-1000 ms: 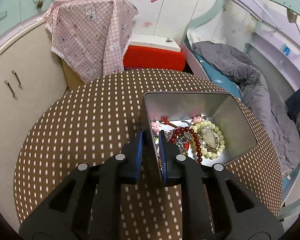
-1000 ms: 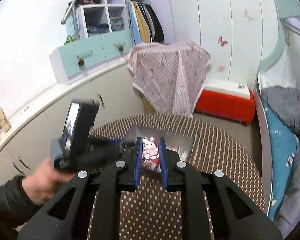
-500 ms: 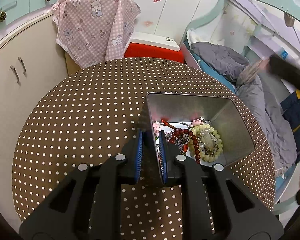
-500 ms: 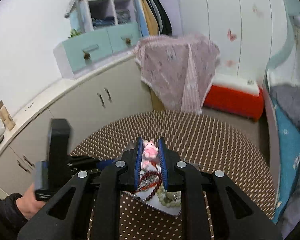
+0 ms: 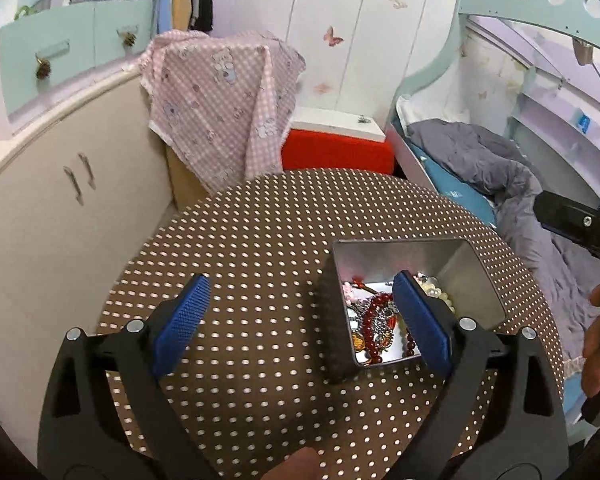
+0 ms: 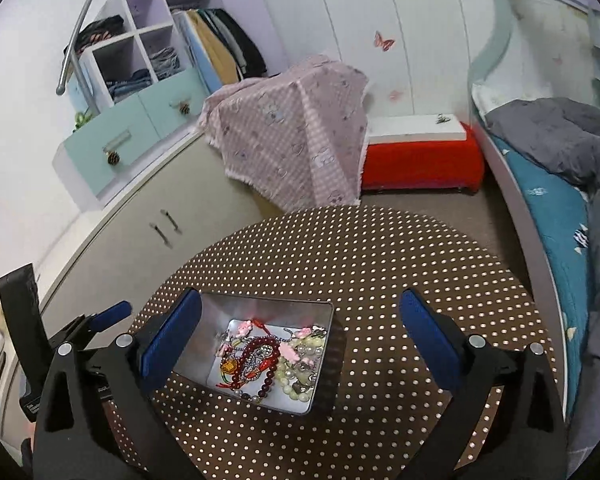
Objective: Organize jewelry
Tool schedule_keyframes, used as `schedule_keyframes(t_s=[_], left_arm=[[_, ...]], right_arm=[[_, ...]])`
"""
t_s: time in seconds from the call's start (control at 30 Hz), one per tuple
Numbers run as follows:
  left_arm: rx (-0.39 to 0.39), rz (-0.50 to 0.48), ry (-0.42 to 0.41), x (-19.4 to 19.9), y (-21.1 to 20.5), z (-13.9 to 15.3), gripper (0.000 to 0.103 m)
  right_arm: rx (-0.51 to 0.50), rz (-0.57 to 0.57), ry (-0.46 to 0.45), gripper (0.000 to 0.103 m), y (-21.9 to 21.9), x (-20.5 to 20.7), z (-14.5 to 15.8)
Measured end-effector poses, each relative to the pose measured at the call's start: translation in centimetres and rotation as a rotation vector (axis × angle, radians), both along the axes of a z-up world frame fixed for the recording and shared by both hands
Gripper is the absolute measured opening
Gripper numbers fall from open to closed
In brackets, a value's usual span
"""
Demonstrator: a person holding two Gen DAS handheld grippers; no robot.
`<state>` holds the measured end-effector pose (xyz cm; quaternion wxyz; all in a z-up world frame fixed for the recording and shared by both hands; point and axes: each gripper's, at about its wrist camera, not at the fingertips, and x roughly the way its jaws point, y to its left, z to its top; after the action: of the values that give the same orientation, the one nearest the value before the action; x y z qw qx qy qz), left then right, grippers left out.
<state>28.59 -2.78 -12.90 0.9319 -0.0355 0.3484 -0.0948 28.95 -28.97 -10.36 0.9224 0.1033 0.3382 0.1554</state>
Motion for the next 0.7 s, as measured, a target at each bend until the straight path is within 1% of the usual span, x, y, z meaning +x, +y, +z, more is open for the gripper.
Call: schedule_keyframes(t_s=[0.1,0.23,0.4,0.57,0.7], left_arm=[[0.010,0.011,-0.032,-1.3,0.2,1.5,0.091],[0.041,0.027,-0.113,-3.8,0.5,4.3,0.094],[0.063,0.059,-0.203,-7.1,0.6,7.6,0.095],[0.075,0.076,-0.293,-10.5,0.5,10.9,0.097],[0.089,0.086,-0.339,-12.7,0.4,12.5,0.097]], right_arm=[[-0.018,-0.035,-0.032,0.096,0.0,-1.5,1.7],[-0.043,-0.054,-0.099,0.096,0.5,-3.9,4.1],[-0.086,-0.112,-0.174,0.096,1.1,-8.0,6.3],[-0.138,-0.155,-0.205,0.096,2.0,-10.9,6.9],[-0.146,-0.179,-0.222,0.096,2.7,-13.3,6.9]])
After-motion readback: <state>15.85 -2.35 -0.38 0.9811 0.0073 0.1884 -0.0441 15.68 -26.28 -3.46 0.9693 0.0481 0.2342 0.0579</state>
